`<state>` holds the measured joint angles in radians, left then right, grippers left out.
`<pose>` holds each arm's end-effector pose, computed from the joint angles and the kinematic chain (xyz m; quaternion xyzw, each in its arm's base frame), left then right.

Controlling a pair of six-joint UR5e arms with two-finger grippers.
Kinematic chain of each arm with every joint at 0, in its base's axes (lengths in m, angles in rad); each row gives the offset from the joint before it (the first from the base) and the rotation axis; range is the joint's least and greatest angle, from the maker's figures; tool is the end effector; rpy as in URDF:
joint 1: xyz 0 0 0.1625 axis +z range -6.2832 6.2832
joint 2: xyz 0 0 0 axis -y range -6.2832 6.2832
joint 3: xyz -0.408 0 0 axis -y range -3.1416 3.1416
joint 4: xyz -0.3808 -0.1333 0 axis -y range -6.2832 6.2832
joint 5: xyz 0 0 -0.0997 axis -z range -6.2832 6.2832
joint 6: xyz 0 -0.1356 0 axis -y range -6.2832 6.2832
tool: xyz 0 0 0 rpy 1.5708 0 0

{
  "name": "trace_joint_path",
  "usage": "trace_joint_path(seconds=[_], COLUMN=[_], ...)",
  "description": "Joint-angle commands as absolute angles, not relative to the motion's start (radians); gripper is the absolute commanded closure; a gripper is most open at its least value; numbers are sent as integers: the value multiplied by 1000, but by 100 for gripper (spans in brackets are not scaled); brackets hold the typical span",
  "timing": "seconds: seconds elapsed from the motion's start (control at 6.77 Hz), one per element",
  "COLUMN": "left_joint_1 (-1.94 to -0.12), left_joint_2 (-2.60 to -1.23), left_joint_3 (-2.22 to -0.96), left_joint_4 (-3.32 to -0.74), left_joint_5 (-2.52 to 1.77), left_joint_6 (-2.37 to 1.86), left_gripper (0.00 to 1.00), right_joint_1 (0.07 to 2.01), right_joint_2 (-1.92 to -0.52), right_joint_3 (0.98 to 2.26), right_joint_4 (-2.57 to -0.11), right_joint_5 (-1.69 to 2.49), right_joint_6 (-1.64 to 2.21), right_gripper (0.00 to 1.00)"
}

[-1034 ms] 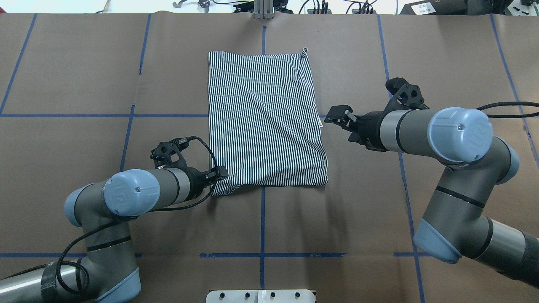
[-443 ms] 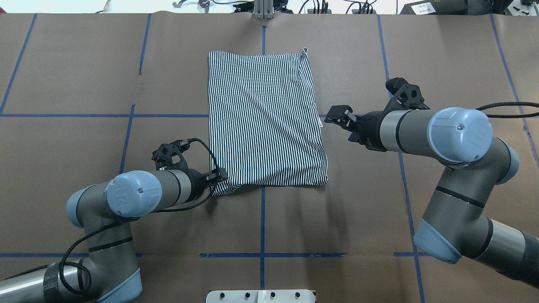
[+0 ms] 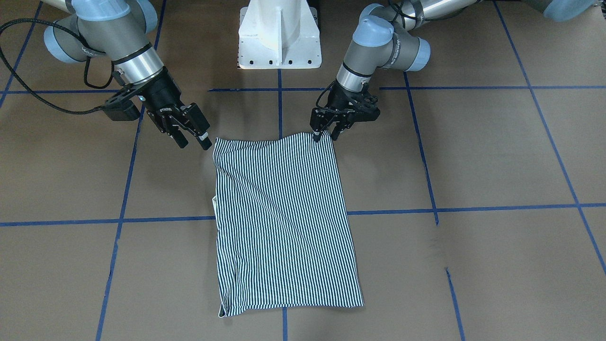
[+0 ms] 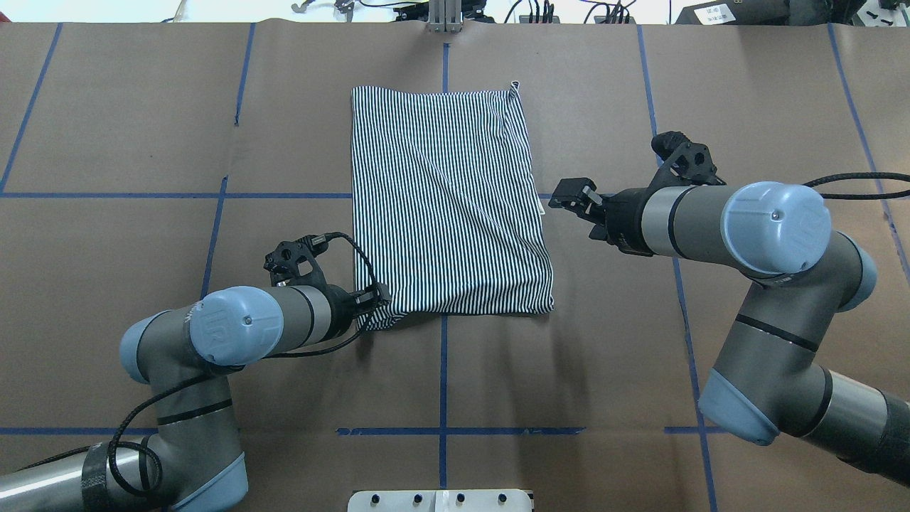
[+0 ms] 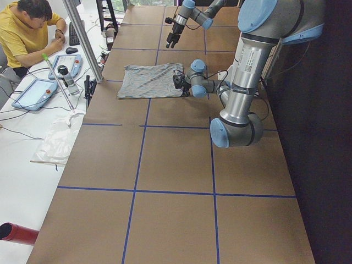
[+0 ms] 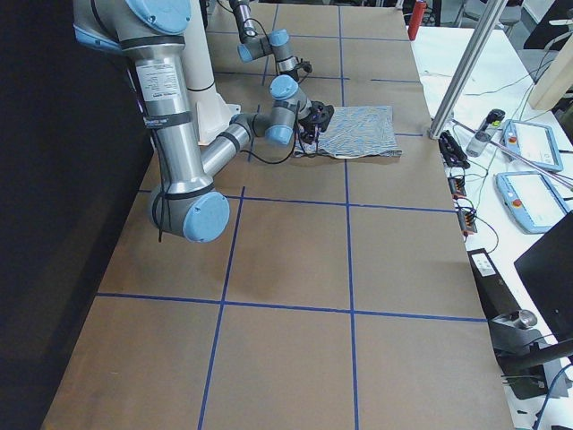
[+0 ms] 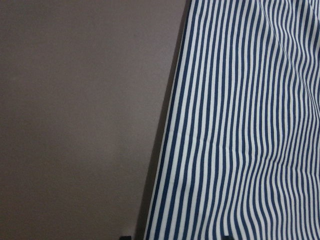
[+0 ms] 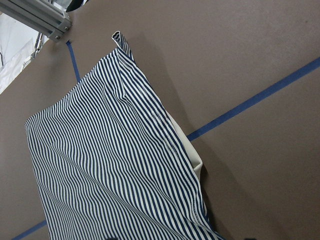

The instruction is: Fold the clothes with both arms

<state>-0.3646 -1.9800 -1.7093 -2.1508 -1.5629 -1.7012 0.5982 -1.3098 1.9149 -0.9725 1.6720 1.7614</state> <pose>0.5619 -0.3583 0.3066 0.0658 0.5304 -0.2091 0.8189 -0.4121 -0.4256 0.2955 0.0736 -0.5621 0.2899 0.7711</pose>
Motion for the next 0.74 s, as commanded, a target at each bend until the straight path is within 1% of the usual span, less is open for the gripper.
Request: trace_joint_path(seconds=[0.0, 0.44, 0.59], left_joint_1=[-364, -362, -348], left_joint_2=[-1982, -1977, -1977], left_joint_3=[-1709, -1710, -1707], left_joint_4=[-2148, -2148, -2148], left_joint_5=[-1563, -1563, -1563], left_joint_6=[-1700, -1697, -1697], left_gripper=[35, 35, 37], right_joint_1=[597, 597, 597], right_joint_2=[-1310, -1309, -1308], right_joint_3=[1914, 1914, 1914], right_joint_4=[-973, -973, -973], right_joint_5=[1672, 1672, 1672], right_joint_6=[1761, 1761, 1763], right_gripper=[12, 12, 12])
